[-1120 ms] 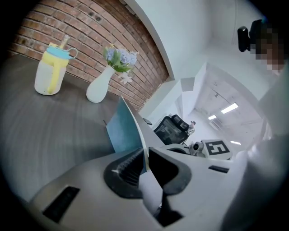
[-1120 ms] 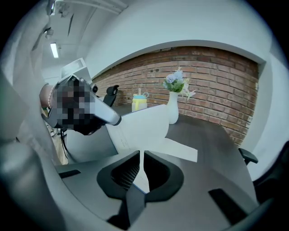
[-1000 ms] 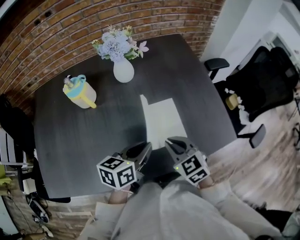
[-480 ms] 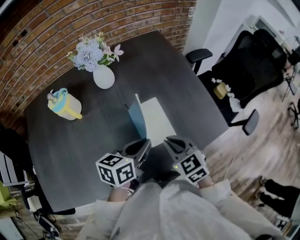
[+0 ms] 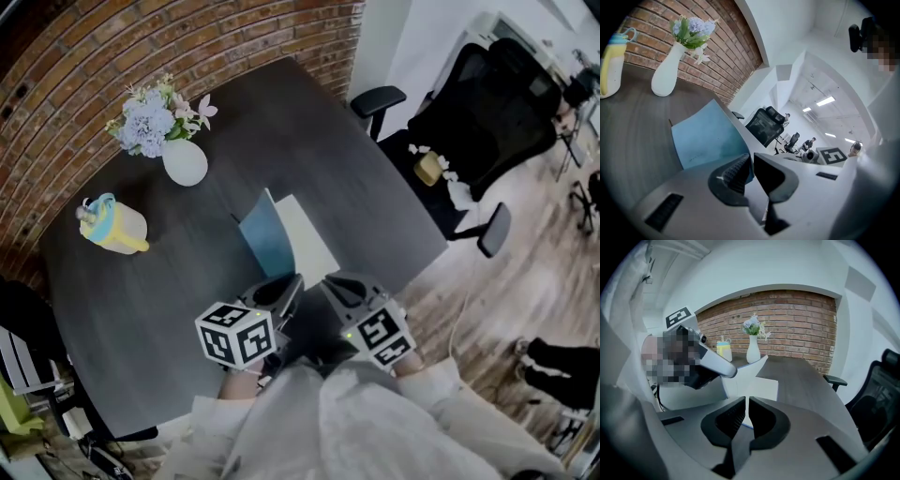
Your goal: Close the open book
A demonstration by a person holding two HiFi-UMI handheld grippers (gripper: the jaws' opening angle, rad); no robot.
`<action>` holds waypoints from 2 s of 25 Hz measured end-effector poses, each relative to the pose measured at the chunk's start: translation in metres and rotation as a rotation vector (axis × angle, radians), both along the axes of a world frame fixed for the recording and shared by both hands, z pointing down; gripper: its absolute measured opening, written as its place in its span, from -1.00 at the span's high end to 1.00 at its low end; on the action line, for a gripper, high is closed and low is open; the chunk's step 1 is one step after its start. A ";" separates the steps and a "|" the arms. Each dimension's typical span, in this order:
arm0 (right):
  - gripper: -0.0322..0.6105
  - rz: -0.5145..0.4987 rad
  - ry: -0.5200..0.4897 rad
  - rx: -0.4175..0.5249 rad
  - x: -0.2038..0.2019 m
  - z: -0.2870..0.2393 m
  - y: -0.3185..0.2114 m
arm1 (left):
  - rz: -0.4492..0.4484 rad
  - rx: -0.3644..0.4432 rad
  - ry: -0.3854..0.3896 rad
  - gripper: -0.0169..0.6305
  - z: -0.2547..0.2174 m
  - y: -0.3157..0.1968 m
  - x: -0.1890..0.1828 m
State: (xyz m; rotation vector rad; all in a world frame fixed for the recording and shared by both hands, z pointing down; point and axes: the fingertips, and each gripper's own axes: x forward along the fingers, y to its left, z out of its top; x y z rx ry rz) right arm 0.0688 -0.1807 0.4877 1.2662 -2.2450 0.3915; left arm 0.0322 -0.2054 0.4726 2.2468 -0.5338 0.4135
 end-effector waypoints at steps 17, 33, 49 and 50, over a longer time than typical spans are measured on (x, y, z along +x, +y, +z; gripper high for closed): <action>0.88 0.130 -0.054 -0.042 0.036 0.009 -0.004 | 0.103 -0.023 -0.094 0.84 0.031 -0.006 0.039; 0.88 0.201 -0.095 -0.055 0.058 0.025 -0.008 | 0.224 -0.011 -0.233 0.83 0.067 -0.007 0.068; 0.88 0.213 -0.108 -0.120 0.065 0.035 -0.001 | 0.270 -0.001 -0.298 0.79 0.088 -0.008 0.083; 0.88 0.211 -0.106 -0.123 0.065 0.036 0.000 | 0.271 -0.004 -0.302 0.78 0.088 -0.008 0.083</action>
